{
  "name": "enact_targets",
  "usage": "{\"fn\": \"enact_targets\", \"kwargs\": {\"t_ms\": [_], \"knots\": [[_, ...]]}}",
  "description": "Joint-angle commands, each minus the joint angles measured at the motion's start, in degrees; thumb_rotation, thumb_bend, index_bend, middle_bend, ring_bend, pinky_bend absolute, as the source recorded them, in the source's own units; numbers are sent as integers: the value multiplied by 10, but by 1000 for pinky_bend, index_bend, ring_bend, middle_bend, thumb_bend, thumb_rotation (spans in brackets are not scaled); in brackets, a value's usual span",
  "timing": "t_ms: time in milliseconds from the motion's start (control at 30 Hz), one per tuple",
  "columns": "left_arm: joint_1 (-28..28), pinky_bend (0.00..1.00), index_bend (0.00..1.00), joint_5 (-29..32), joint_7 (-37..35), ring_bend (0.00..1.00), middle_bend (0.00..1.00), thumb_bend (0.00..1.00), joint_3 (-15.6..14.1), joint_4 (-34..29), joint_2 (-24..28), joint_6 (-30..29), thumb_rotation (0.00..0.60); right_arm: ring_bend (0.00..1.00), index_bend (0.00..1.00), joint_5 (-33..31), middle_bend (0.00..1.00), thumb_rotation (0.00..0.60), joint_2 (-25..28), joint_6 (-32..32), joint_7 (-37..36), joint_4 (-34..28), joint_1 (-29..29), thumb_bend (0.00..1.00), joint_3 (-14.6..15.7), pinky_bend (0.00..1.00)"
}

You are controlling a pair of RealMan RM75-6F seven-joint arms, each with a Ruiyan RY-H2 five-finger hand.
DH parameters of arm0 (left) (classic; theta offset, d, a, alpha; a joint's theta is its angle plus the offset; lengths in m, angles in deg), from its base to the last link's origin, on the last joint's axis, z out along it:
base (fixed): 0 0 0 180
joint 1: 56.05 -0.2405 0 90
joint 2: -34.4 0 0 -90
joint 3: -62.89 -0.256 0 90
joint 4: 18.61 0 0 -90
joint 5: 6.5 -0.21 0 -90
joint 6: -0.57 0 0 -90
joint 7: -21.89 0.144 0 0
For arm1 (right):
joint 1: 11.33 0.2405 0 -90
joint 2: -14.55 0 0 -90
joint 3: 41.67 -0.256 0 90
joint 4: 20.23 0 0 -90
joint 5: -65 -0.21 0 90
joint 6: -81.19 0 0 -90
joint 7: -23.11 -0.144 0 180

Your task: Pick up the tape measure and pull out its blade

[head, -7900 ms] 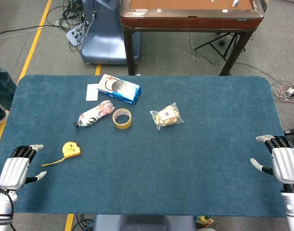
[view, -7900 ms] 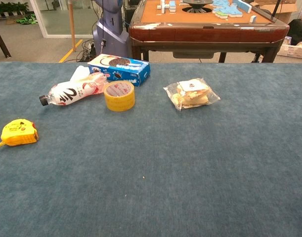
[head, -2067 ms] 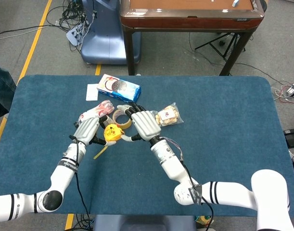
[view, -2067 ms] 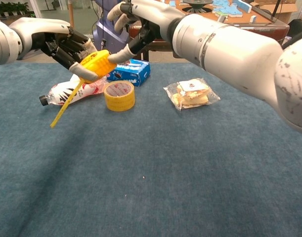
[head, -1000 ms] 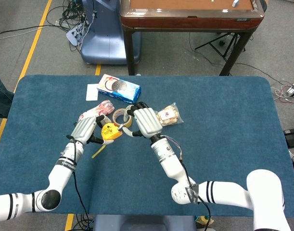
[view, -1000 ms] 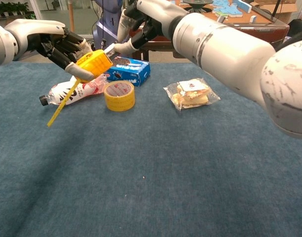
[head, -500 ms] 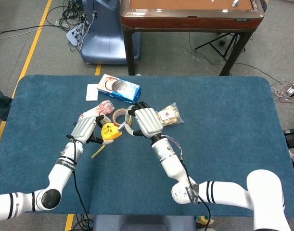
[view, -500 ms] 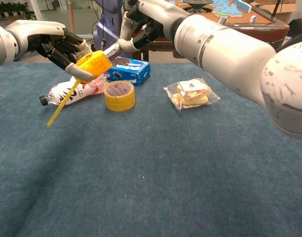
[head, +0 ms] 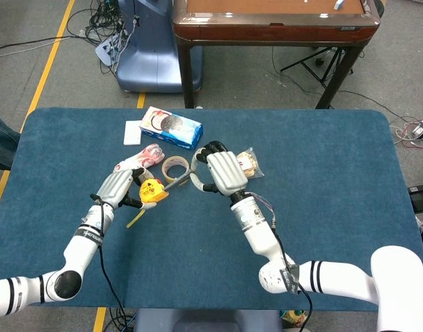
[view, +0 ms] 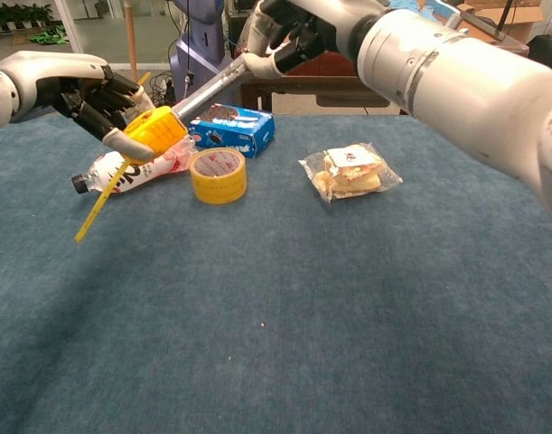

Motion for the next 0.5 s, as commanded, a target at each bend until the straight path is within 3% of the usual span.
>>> {"fn": "enact_targets", "kwargs": {"t_ms": [33,500], "knots": [[-6,230,504,-8,-8,383,535,171,-7,5,5,9,600,268,619,9,417,600,17,5,-9,-15,-12,677,2,147],[-48,229,508,-54,-75,383,536,173,-30,44,16,40,600,272,620,25,421,600,141,25,-47,-101,-81,677,-4,138]]}}
